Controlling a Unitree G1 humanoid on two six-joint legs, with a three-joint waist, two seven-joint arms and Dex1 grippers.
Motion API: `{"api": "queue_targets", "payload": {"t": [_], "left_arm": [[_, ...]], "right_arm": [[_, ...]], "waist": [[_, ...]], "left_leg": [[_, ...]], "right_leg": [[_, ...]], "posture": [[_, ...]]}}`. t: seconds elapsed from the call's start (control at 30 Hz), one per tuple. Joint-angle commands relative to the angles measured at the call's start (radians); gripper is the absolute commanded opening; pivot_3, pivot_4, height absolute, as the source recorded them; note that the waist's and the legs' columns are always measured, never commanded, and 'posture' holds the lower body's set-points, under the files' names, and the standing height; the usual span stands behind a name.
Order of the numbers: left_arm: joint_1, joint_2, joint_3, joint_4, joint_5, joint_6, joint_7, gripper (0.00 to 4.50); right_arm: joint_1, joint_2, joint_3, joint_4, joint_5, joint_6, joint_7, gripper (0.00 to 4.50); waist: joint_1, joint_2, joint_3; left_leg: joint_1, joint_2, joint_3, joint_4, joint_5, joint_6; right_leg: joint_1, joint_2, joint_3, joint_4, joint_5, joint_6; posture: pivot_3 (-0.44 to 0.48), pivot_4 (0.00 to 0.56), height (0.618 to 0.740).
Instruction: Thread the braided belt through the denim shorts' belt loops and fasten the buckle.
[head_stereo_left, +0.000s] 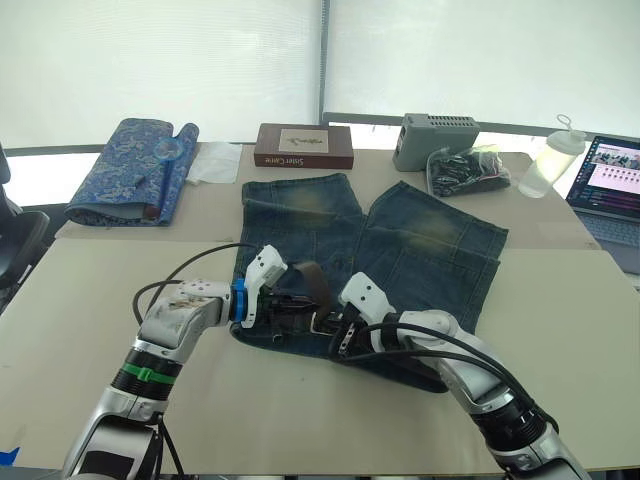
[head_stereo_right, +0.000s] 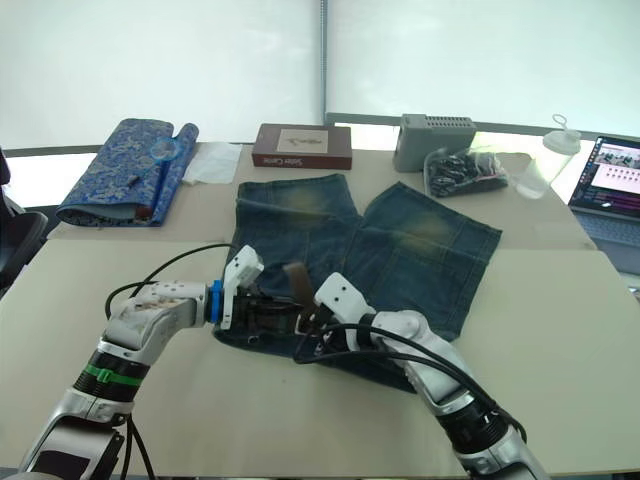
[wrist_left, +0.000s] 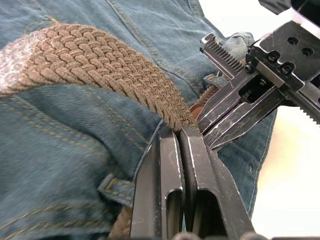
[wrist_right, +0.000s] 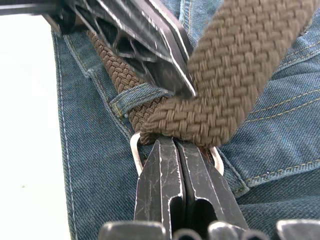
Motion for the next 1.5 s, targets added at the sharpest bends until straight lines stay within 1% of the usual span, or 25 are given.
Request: {"api": "queue_targets", "payload": {"t": [0.03,0.4,0.5,0.67,0.8,0.83,0.9,0.97,1.03,1.1,1.17,1.23,1.33,1.37,1.4,1.5], "left_arm": [[0.018,-0.008,-0.041,-0.032,0.024,-0.016,-0.004,0.02],[0.056,-0.022,-0.130,-0.027,0.134,-0.107,0.001,0.02],[0.074,-0.029,-0.154,-0.030,0.161,-0.125,0.001,0.02],[0.099,-0.044,-0.212,-0.029,0.229,-0.181,-0.007,0.02],[0.095,-0.064,-0.248,0.022,0.276,-0.200,-0.018,0.02],[0.088,-0.066,-0.258,0.042,0.302,-0.226,-0.017,0.02],[0.080,-0.072,-0.273,0.075,0.322,-0.236,-0.032,0.02],[0.074,-0.073,-0.296,0.116,0.353,-0.267,-0.047,0.02],[0.073,-0.079,-0.295,0.133,0.361,-0.287,-0.056,0.02],[0.072,-0.100,-0.257,0.136,0.324,-0.277,-0.064,0.02],[0.056,-0.136,-0.142,0.103,0.187,-0.145,-0.067,0.02],[0.032,-0.142,-0.040,0.068,0.069,-0.015,-0.077,0.02],[0.014,-0.103,0.047,0.042,-0.007,0.087,-0.080,0.87],[0.012,-0.086,0.062,0.039,-0.019,0.105,-0.081,1.27],[0.011,-0.068,0.071,0.036,-0.026,0.116,-0.087,1.27],[0.016,0.007,0.071,0.025,-0.021,0.105,-0.122,1.27]], "right_arm": [[0.036,-0.018,0.046,0.050,-0.023,0.038,-0.002,0.00],[0.043,-0.017,0.043,0.042,-0.022,0.045,-0.007,0.00],[0.045,-0.017,0.040,0.038,-0.023,0.049,-0.007,0.00],[0.050,-0.018,0.032,0.029,-0.022,0.059,-0.009,0.00],[0.053,-0.013,0.018,0.012,-0.012,0.082,-0.018,0.00],[0.055,-0.010,0.014,0.008,-0.008,0.089,-0.021,0.00],[0.058,0.000,0.001,0.001,0.002,0.106,-0.031,0.00],[0.060,0.010,-0.011,-0.005,0.009,0.120,-0.041,0.00],[0.060,0.012,-0.013,-0.009,0.009,0.128,-0.047,0.00],[0.058,0.013,-0.013,-0.008,0.007,0.135,-0.052,0.00],[0.061,0.014,-0.013,-0.011,0.006,0.142,-0.057,0.00],[0.064,0.010,-0.012,-0.012,0.003,0.145,-0.059,0.00],[0.066,0.005,-0.011,-0.006,0.001,0.146,-0.060,0.00],[0.065,0.004,-0.009,-0.003,0.000,0.145,-0.060,0.00],[0.064,0.004,-0.006,0.002,-0.001,0.142,-0.060,0.00],[0.052,0.003,0.003,0.021,-0.003,0.137,-0.057,0.00]], "waist": [[0.001,0.000,0.000],[0.006,0.000,-0.001],[0.008,0.000,-0.002],[0.010,0.001,-0.007],[0.014,0.003,-0.011],[0.015,0.003,-0.012],[0.020,0.003,-0.014],[0.023,0.003,-0.016],[0.023,0.003,-0.018],[0.025,0.004,-0.022],[0.026,0.005,-0.023],[0.023,0.005,-0.022],[0.016,0.005,-0.019],[0.014,0.005,-0.019],[0.012,0.005,-0.018],[0.009,0.005,-0.015]], "left_leg": [[0.000,0.000,0.000,0.000,0.000,0.000],[0.002,0.000,0.000,0.000,0.000,0.000],[0.004,0.000,0.000,-0.001,-0.004,-0.006],[0.005,0.000,0.000,-0.001,-0.005,-0.005],[0.006,0.000,0.000,-0.001,-0.005,-0.005],[0.006,0.000,-0.001,-0.001,-0.005,-0.005],[0.007,0.000,-0.001,-0.001,-0.006,-0.005],[0.007,0.000,0.000,-0.001,-0.006,-0.005],[0.007,0.000,0.000,-0.001,-0.006,-0.005],[0.007,0.000,0.000,-0.001,-0.006,-0.005],[0.007,0.000,0.000,-0.001,-0.006,-0.005],[0.006,0.000,0.000,-0.001,-0.007,-0.004],[0.004,0.000,-0.001,-0.001,-0.005,-0.002],[0.003,0.000,-0.001,-0.001,-0.005,0.000],[0.003,0.000,-0.002,-0.001,-0.003,0.003],[0.003,0.000,-0.002,-0.001,-0.004,0.003]], "right_leg": [[0.000,0.000,0.000,0.000,0.000,0.000],[0.000,-0.001,0.000,-0.001,-0.001,-0.002],[0.000,-0.001,0.000,-0.002,-0.001,-0.002],[0.001,-0.002,0.000,-0.002,-0.002,-0.001],[0.002,-0.002,0.000,-0.003,-0.003,0.000],[0.002,-0.003,0.000,-0.003,-0.003,0.001],[0.002,-0.003,0.000,-0.003,-0.006,0.005],[0.003,-0.004,0.000,-0.003,-0.006,0.006],[0.003,-0.004,0.000,-0.004,-0.006,0.006],[0.003,-0.005,0.000,-0.004,-0.006,0.006],[0.003,-0.005,0.000,-0.004,-0.006,0.006],[0.002,-0.006,0.000,-0.004,-0.007,0.007],[0.000,-0.004,-0.002,-0.004,-0.007,0.008],[0.000,-0.004,-0.002,-0.004,-0.007,0.010],[0.000,-0.003,-0.002,-0.004,-0.006,0.011],[0.000,-0.003,-0.002,-0.003,-0.004,0.006]], "posture": [[0.000,0.150,0.740],[0.000,0.150,0.740],[0.000,0.150,0.740],[0.000,0.150,0.740],[0.000,0.150,0.740],[0.000,0.150,0.740],[0.000,0.150,0.740],[0.000,0.150,0.740],[0.000,0.150,0.740],[0.000,0.150,0.740],[0.000,0.150,0.740],[0.000,0.150,0.740],[0.000,0.150,0.740],[0.000,0.150,0.740],[0.000,0.150,0.740],[0.000,0.150,0.740]]}}
